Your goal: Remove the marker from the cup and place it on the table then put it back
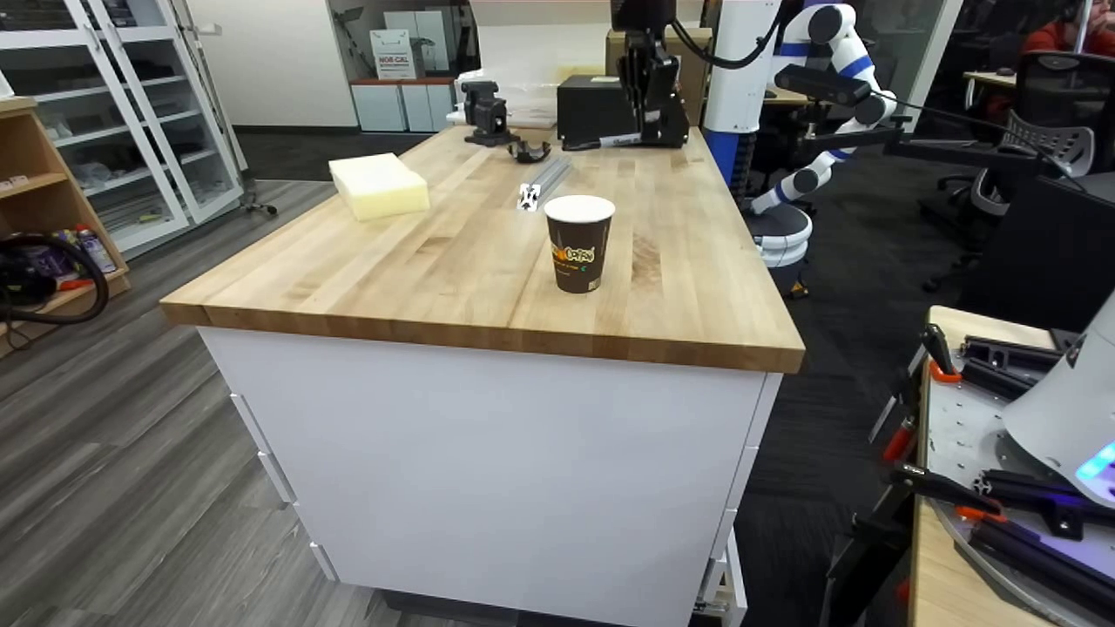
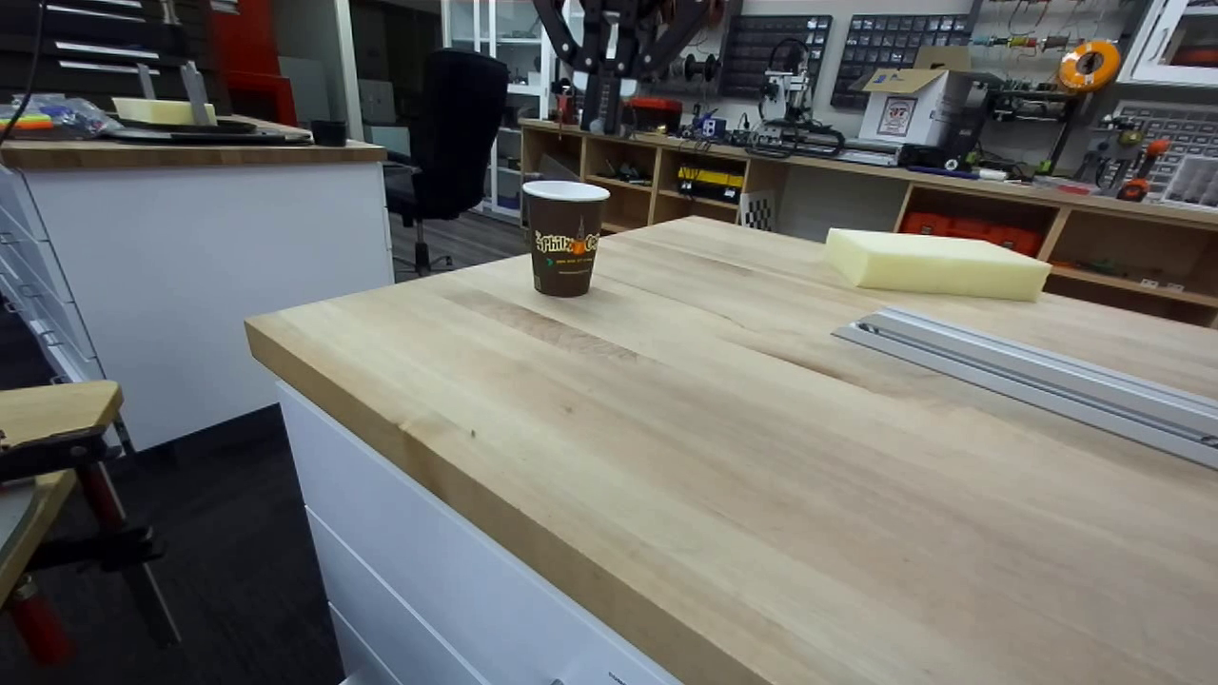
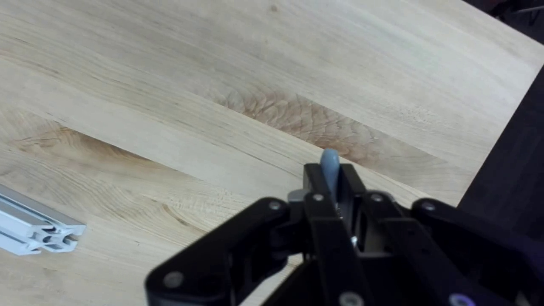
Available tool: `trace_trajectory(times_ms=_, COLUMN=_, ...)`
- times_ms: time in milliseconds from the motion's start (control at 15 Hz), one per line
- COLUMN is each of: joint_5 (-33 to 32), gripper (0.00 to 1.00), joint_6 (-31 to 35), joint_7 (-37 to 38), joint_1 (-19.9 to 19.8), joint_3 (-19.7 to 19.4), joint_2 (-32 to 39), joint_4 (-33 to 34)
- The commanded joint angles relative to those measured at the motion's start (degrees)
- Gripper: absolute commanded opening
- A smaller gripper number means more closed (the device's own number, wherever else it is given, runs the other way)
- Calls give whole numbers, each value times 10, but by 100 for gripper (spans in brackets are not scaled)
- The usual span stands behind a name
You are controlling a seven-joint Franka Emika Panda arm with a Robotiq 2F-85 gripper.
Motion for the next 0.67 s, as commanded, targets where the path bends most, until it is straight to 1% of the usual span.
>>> trace_trajectory(times_ms=0, joint_5=-21, gripper=3, joint_6=-42, joint_7=-10, joint_1=16, joint_3=6, joint_2=-8, joint_4=9)
trace_trajectory(times_ms=600, joint_5=-57, gripper=3, joint_6=-92, joint_7=-30, joint_1=36, joint_3=15, joint_2=-16, joint_4=4)
